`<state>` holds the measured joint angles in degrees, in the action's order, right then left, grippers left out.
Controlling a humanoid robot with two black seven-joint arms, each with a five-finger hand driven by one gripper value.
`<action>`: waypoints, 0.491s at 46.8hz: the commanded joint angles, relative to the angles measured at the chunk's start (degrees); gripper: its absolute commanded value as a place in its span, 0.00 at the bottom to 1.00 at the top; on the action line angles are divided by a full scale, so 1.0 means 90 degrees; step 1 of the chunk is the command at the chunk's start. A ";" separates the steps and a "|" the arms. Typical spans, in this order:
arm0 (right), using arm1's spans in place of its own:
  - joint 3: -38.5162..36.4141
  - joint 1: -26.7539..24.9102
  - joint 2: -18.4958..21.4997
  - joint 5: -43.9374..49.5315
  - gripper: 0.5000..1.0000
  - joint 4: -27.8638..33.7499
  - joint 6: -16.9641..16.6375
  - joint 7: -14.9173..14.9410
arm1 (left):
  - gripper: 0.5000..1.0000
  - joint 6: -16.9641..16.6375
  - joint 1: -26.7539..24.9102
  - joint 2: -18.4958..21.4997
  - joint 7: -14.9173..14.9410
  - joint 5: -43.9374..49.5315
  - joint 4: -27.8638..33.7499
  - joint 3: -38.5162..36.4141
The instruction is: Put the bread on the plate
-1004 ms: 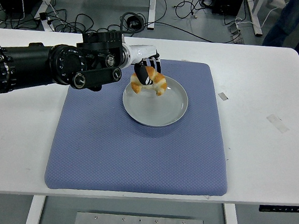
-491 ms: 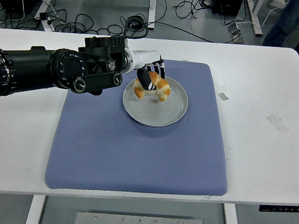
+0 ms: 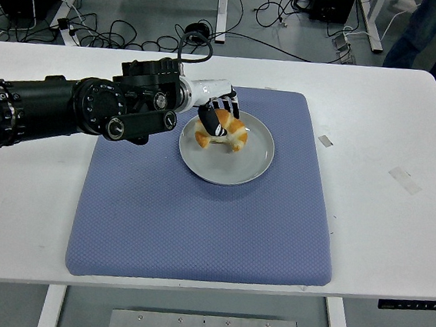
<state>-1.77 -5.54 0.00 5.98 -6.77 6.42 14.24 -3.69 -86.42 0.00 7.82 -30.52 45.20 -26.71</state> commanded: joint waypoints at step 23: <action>0.0001 0.0000 0.0000 0.0000 1.00 0.0000 0.0000 0.0000 | 0.95 0.0019 -0.0534 0.0000 0.0001 0.0061 -0.0061 0.0263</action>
<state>-1.76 -5.53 0.00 5.98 -6.77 6.42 14.24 -3.54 -89.79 0.00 7.81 -29.98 45.04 -24.97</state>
